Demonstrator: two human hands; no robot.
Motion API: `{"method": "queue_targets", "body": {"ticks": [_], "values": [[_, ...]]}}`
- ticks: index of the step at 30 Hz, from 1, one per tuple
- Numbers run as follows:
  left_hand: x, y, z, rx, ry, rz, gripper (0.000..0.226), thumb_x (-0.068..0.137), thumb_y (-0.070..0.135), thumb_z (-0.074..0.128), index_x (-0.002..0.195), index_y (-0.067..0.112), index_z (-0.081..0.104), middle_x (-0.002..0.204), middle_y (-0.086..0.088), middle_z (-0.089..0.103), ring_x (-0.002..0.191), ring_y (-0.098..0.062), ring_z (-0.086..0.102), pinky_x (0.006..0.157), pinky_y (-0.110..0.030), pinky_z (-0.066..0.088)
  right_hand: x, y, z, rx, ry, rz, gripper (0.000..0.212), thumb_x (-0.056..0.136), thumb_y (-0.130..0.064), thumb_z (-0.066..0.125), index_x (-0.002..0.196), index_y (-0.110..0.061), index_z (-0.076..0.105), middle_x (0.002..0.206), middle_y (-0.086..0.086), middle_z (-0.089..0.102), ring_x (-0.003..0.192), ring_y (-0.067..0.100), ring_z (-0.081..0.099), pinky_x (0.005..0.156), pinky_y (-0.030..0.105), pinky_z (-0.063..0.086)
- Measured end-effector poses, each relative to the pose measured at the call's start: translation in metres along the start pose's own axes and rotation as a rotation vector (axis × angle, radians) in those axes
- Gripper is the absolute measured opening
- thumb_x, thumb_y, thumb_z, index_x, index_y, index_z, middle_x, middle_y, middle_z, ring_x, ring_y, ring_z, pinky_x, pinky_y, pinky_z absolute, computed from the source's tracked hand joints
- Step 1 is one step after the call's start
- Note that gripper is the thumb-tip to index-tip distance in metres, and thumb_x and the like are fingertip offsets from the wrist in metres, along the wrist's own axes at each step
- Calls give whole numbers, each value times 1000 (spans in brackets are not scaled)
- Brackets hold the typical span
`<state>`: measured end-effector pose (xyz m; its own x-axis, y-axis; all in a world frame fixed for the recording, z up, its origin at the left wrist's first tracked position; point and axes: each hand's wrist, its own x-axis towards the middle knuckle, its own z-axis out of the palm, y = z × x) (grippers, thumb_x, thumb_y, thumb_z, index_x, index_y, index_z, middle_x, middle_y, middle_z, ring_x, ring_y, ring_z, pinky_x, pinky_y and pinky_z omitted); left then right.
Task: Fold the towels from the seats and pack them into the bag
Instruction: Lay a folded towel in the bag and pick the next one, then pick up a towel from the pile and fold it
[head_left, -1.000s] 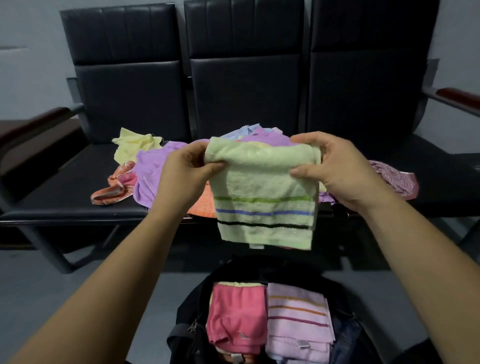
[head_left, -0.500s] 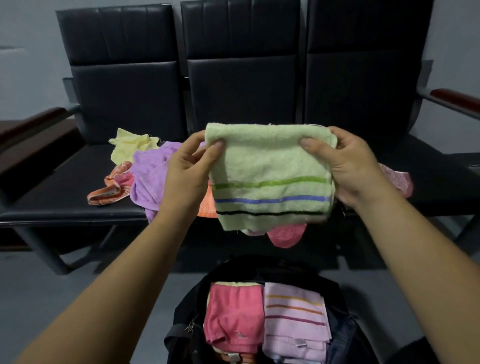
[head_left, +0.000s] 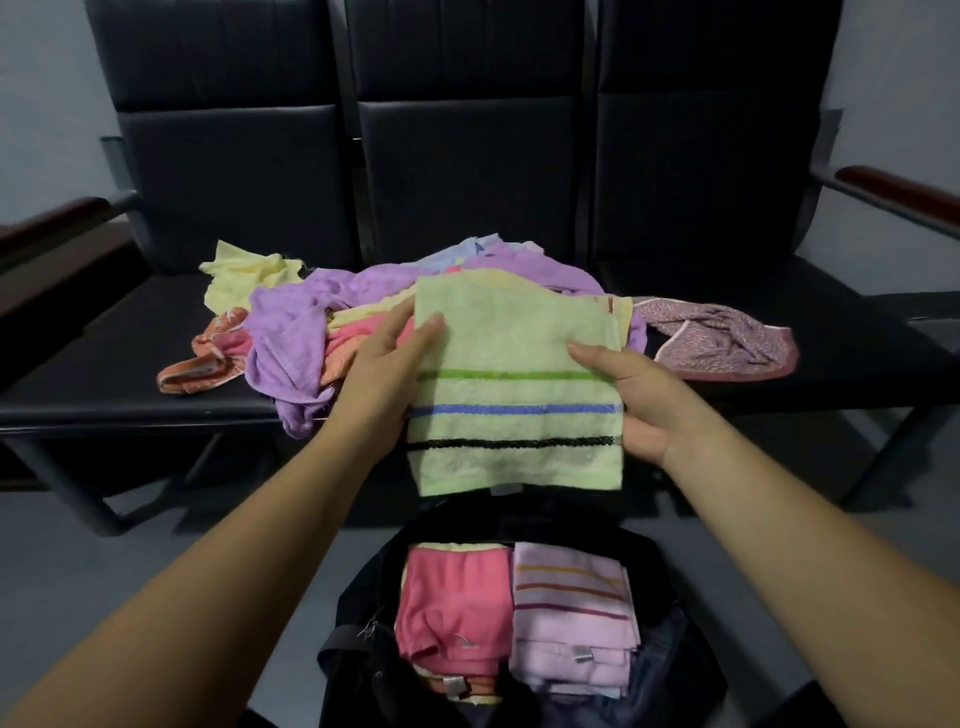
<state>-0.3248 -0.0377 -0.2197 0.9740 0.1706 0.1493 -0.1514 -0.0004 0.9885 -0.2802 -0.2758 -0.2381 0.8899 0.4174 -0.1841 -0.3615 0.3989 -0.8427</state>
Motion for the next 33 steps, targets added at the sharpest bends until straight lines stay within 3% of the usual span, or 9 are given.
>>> {"method": "queue_targets", "body": {"ticks": [4, 9, 13, 18, 22, 26, 28, 31, 33], "values": [[0, -26, -5, 70, -148, -147, 60, 89, 11, 73, 139, 38, 53, 110, -9, 76, 99, -32, 73, 87, -46, 59, 8, 32, -21, 20, 164, 43, 56, 81, -15, 74, 134, -3, 60, 129, 25, 65, 116, 43, 65, 92, 61, 54], [-4, -83, -7, 121, -144, -295, 51, 94, 9, 67, 137, 34, 54, 108, -12, 76, 92, -29, 74, 84, -44, 60, 20, 87, -36, 7, 311, 187, 27, 91, -13, 68, 116, -4, 68, 110, 22, 73, 92, 37, 73, 79, 53, 61], [-18, -143, -18, 158, -115, -428, 47, 95, 8, 65, 134, 32, 55, 103, -9, 75, 82, -20, 74, 68, -30, 59, 28, 137, -49, -61, 413, 317, 32, 93, -11, 67, 123, 1, 66, 116, 26, 70, 101, 42, 71, 83, 55, 59], [-32, -203, -33, 220, -79, -578, 47, 95, 11, 66, 132, 37, 53, 107, -4, 72, 81, -16, 73, 67, -30, 59, 46, 193, -69, -149, 471, 454, 27, 90, -10, 72, 115, 0, 67, 110, 26, 72, 94, 41, 73, 75, 53, 61], [-40, -246, -50, 269, -58, -681, 47, 95, 15, 66, 133, 38, 53, 115, 3, 69, 96, -21, 72, 81, -41, 61, 74, 253, -106, -257, 462, 561, 78, 50, -30, 97, 119, -10, 67, 123, 19, 68, 112, 38, 65, 95, 60, 54], [-46, -283, -64, 316, -24, -751, 48, 95, 16, 66, 139, 29, 52, 108, 6, 69, 93, -16, 71, 77, -30, 58, 90, 300, -114, -330, 516, 582, 85, 48, -39, 92, 122, -9, 62, 119, 14, 67, 114, 36, 62, 102, 56, 50], [-48, -296, -67, 392, -35, -760, 45, 96, 17, 64, 138, 27, 52, 106, 8, 69, 91, -12, 69, 73, -25, 55, 82, 298, -92, -408, 544, 573, 74, 61, -33, 90, 121, -1, 61, 110, 13, 68, 105, 32, 64, 100, 44, 51], [-52, -305, -72, 559, -63, -769, 46, 97, 20, 60, 141, 21, 48, 111, 1, 66, 96, -18, 64, 78, -29, 52, 71, 295, -76, -781, 573, 555, 15, 89, -13, 71, 94, -2, 62, 89, 15, 60, 88, 29, 58, 78, 34, 47], [-50, -302, -76, 628, -43, -781, 45, 97, 21, 59, 140, 17, 47, 117, -5, 65, 96, -20, 60, 73, -26, 47, 69, 286, -75, -997, 577, 511, 28, 92, -18, 67, 115, -1, 65, 111, 17, 68, 106, 34, 62, 75, 27, 39]]}}
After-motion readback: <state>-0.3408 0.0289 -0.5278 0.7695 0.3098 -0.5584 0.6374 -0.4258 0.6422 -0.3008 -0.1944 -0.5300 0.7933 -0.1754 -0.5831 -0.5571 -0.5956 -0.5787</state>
